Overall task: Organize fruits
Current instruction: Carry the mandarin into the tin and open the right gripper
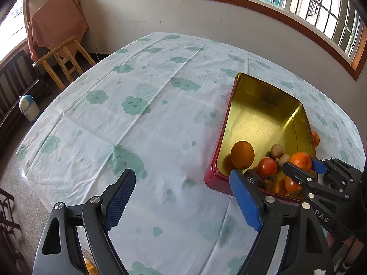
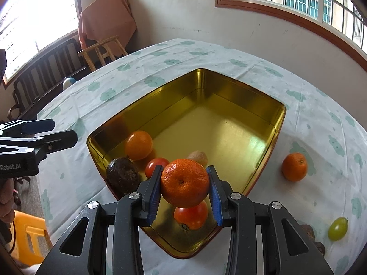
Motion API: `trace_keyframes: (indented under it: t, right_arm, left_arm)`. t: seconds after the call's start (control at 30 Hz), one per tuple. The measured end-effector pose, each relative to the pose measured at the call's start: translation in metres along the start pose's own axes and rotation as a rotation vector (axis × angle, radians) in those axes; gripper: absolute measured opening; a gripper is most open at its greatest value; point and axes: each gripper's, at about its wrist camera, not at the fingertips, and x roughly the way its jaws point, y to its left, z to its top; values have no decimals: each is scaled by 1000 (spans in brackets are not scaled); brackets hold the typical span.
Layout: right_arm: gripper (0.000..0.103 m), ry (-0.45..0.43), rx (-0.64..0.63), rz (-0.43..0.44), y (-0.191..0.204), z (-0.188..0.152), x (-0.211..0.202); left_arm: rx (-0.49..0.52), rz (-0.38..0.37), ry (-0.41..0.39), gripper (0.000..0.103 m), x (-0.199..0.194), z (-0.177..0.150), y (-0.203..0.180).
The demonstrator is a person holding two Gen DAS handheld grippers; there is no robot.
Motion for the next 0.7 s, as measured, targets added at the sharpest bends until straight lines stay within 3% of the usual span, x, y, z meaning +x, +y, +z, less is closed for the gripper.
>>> trace_keyframes:
  t: [0.7]
  right_arm:
    - [40,-4,23,13,0,-2,0]
  left_arm:
    - [39,-39,-1,81,-6,-1,-19]
